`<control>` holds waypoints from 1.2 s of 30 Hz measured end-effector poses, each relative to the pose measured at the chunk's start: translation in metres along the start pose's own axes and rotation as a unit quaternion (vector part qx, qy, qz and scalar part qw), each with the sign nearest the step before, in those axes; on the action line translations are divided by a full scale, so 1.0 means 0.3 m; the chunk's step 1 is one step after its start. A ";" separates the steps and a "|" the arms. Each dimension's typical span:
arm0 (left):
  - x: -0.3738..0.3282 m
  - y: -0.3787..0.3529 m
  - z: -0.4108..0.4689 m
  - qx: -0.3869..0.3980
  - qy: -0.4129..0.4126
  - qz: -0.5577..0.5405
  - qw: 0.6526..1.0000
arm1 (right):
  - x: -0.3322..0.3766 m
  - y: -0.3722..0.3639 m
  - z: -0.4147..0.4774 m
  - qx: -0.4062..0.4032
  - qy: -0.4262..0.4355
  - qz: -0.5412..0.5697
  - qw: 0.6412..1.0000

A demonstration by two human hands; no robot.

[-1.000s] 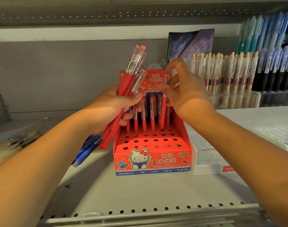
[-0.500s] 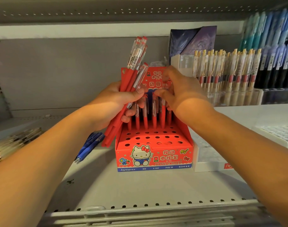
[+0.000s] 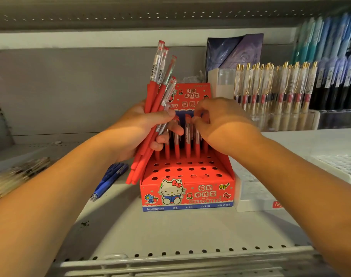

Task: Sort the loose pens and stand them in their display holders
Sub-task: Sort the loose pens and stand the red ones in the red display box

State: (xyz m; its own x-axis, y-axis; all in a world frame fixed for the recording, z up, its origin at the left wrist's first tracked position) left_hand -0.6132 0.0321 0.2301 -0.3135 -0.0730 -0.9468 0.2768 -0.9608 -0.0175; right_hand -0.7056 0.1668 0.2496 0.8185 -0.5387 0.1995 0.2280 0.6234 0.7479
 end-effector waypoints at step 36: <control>-0.005 0.014 0.007 -0.042 -0.022 0.025 0.999 | -0.034 0.087 0.019 -0.086 -0.080 0.469 0.875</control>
State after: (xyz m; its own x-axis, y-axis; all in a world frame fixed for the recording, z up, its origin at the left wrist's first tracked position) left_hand -0.6134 0.0277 0.2321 -0.3359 -0.1345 -0.9323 0.3680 -0.9298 0.0016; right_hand -0.7110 0.1853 0.2708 0.6078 0.1923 0.7705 -0.4174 0.9028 0.1040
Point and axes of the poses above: each hand's wrist, its own z-axis towards the middle knuckle, its own y-axis out of the back of the hand, x = y × z, the point moved 5 cm from there along z, towards the middle knuckle, and after that the axes turned 5 degrees about -z, right-handed, at the moved point
